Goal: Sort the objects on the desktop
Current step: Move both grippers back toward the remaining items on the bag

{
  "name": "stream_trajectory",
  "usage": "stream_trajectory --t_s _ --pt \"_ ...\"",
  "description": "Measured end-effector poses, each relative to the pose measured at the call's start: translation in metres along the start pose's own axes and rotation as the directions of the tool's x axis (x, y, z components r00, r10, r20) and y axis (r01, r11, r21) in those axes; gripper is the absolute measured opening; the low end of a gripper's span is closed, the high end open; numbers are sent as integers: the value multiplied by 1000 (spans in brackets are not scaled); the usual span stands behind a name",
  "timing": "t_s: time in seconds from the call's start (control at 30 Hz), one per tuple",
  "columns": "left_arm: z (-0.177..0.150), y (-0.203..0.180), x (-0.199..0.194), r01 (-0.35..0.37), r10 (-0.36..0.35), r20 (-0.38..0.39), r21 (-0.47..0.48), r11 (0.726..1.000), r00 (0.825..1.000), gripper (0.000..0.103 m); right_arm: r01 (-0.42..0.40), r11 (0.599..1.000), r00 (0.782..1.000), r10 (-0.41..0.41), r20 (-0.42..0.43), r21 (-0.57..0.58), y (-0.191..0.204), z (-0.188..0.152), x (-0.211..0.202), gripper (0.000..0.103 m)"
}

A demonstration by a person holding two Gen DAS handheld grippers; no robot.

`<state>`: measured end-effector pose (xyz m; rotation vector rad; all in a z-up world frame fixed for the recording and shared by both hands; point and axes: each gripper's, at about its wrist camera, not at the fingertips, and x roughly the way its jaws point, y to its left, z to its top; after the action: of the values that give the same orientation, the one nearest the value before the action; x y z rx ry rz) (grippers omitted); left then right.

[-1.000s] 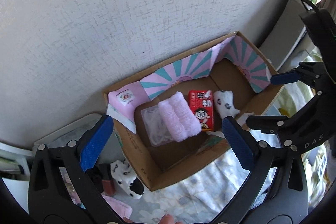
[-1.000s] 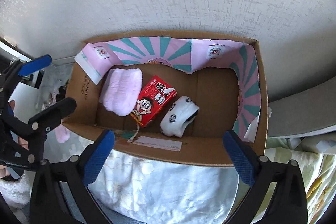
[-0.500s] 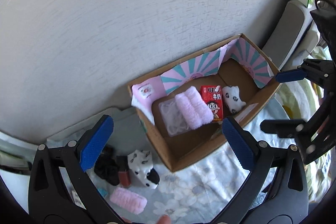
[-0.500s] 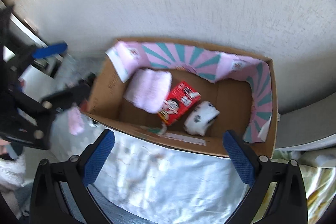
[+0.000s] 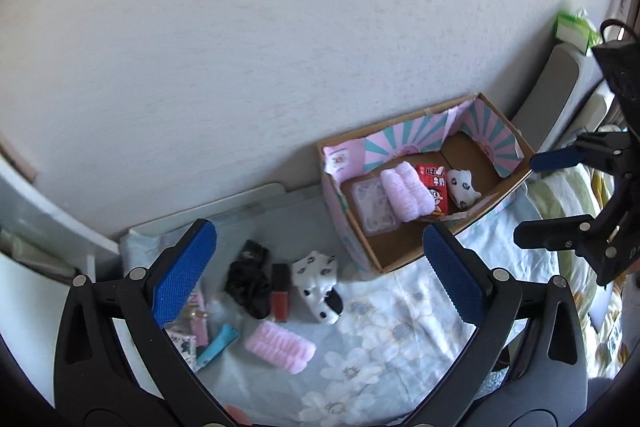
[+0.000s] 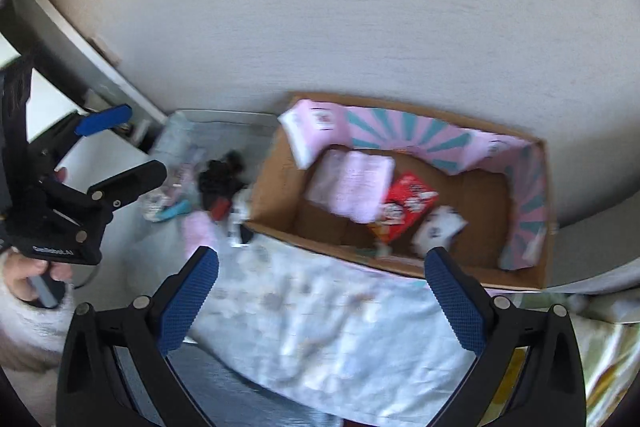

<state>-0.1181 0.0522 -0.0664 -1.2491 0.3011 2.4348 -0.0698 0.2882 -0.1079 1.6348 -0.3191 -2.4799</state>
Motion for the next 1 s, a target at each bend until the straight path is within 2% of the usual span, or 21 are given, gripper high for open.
stream_trajectory --t_s 0.17,0.27,0.37,0.47,0.57,0.63,0.73,0.83,1.0 --pt "-11 29 -19 -22 24 21 -63 998 1000 103 -8 999 1000 9 19 -48 25 2 -2 103" --pt "-22 50 -28 -16 21 42 -117 993 999 103 -46 997 998 48 32 -59 38 5 -1 103" --pt "-32 69 -28 -31 35 25 -155 987 999 103 -59 997 997 61 44 -44 46 8 3 103" --pt "-43 87 -27 -41 44 8 -190 981 999 103 -19 999 996 21 84 -26 55 10 1 103" --pt "-52 100 -26 -65 66 0 -212 975 998 103 -57 997 985 64 158 -49 69 13 -10 103" --pt "-57 106 -26 -91 92 -8 -217 972 996 103 -72 994 981 84 174 -77 80 16 -11 103" --pt "-64 116 -24 -95 95 -9 -231 968 995 103 -38 994 986 54 157 -103 91 19 -4 103" --pt "-72 128 -26 -52 60 22 -265 963 998 103 23 991 987 -2 162 -129 104 16 2 103" --pt "-75 143 -9 -60 57 -19 -289 956 998 103 60 973 983 -19 184 -221 134 2 13 103"
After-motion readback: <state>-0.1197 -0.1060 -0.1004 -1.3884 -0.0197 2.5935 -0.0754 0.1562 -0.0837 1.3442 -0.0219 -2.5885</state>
